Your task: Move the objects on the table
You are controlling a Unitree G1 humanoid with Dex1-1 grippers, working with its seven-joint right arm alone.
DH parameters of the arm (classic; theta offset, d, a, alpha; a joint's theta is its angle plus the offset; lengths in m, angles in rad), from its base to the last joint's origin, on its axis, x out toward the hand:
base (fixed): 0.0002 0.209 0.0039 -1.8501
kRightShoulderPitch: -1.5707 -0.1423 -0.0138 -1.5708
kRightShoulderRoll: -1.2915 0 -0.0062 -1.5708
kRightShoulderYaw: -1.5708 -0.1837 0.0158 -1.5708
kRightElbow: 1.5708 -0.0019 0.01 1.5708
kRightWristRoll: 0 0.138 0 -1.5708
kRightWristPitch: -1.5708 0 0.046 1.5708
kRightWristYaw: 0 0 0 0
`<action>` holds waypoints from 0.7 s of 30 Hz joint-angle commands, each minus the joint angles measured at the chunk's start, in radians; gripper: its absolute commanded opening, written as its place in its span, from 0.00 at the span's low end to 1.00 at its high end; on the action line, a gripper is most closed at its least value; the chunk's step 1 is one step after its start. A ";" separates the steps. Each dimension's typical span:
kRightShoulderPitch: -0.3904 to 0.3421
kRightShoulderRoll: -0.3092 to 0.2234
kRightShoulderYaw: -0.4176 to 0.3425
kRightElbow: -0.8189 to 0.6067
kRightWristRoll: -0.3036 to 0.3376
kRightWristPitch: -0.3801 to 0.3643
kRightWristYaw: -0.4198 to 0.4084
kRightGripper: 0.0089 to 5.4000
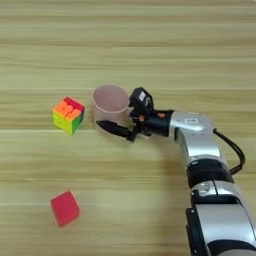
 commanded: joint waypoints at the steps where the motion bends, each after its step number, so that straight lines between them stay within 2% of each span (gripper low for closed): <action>1: -0.070 -0.025 -0.013 -0.055 0.012 -0.004 -0.029 0.80; 6: -0.078 -0.032 -0.029 -0.065 0.024 0.000 -0.036 0.80; 10: -0.071 -0.042 -0.050 -0.129 0.055 0.021 -0.023 0.80; 16: -0.009 -0.061 -0.073 -0.389 0.131 0.106 -0.002 0.79; 21: 0.068 -0.047 -0.042 -0.615 0.165 0.182 -0.006 0.79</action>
